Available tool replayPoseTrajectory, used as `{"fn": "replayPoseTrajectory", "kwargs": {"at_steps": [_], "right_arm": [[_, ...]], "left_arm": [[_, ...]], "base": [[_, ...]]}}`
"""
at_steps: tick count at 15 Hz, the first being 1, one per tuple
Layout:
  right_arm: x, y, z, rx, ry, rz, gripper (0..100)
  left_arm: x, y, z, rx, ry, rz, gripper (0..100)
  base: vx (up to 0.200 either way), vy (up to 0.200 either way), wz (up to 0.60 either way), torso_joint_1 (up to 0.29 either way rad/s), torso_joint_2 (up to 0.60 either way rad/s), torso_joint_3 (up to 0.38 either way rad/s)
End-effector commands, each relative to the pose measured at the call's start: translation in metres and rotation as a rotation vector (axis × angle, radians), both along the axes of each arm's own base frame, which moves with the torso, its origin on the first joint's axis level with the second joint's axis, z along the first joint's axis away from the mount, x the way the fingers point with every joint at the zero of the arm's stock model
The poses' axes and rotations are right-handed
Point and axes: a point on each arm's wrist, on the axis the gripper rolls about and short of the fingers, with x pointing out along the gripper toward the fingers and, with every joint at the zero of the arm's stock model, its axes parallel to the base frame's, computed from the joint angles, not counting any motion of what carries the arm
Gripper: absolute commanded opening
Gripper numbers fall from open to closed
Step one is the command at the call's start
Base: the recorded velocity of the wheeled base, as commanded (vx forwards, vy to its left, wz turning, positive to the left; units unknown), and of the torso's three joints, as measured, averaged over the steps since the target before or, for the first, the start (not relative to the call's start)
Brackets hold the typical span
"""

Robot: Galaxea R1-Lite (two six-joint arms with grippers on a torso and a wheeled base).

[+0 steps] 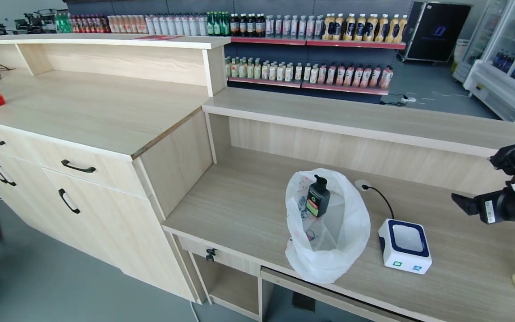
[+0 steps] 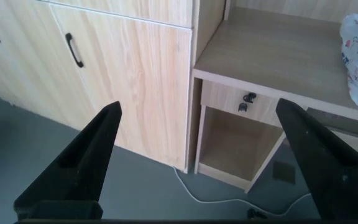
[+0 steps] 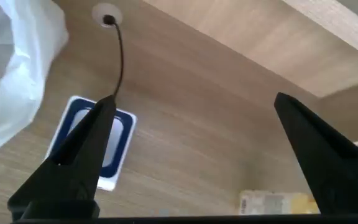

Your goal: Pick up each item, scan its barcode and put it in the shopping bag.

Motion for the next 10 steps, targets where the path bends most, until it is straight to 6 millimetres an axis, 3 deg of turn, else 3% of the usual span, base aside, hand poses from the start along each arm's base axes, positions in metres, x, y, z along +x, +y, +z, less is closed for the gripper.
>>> {"fn": "replayPoseTrajectory", "kwargs": {"at_steps": [1, 3, 5, 7, 10], "right_arm": [[-0.059, -0.026, 0.027, -0.053, -0.051, -0.290, 100], [-0.081, -0.040, 0.022, -0.050, 0.044, -0.520, 100], [-0.085, -0.051, 0.011, 0.105, 0.010, -0.642, 100], [-0.065, -0.063, -0.006, 0.199, 0.021, -0.668, 100], [-0.047, -0.075, -0.026, 0.258, 0.043, -0.512, 100]], "left_arm": [[0.000, 0.000, 0.000, 0.000, -0.001, 0.000, 100], [0.000, 0.000, 0.000, 0.000, -0.001, 0.000, 100], [0.000, 0.000, 0.000, 0.000, -0.001, 0.000, 100], [0.000, 0.000, 0.000, 0.000, -0.001, 0.000, 100], [0.000, 0.000, 0.000, 0.000, -0.001, 0.000, 100]], "base": [[0.000, 0.000, -0.60, -0.002, 0.00, 0.002], [0.000, 0.000, -0.60, 0.002, 0.00, 0.012], [0.000, 0.000, 0.00, 0.000, 0.00, 0.000], [0.000, 0.000, 0.00, 0.000, 0.00, 0.000], [0.000, 0.000, 0.00, 0.000, 0.00, 0.000]]}}
